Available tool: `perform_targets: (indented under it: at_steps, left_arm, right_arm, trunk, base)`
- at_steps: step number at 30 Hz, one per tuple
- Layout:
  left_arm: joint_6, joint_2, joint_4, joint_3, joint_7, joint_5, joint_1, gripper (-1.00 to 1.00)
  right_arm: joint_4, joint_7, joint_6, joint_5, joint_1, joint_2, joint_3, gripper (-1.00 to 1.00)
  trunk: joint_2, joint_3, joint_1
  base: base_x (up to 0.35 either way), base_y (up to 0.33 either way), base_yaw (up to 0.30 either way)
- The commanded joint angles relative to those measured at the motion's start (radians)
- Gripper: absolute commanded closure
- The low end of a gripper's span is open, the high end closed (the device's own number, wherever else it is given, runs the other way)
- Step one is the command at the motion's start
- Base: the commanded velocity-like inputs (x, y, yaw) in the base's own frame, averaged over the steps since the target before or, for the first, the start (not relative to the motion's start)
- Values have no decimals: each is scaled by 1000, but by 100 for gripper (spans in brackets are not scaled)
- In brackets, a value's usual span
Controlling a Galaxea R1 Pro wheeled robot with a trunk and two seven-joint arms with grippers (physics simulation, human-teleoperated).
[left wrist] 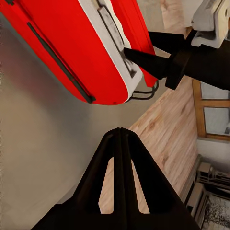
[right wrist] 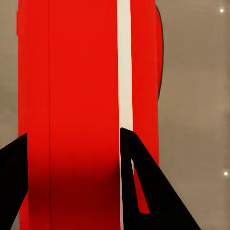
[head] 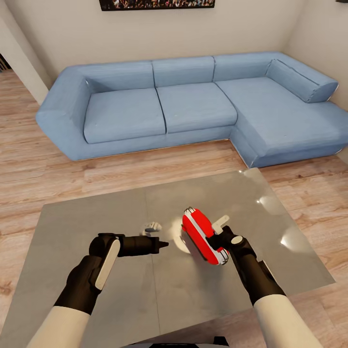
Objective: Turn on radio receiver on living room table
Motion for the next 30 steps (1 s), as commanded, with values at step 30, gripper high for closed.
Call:
perform_targets:
  at_steps: [30]
  left_arm:
    - [-1, 63, 69, 1, -3, -9, 0, 100]
  right_arm:
    - [13, 1, 0, -3, 0, 3, 0, 100]
  trunk:
    - [0, 0, 0]
  base:
    - [0, 0, 0]
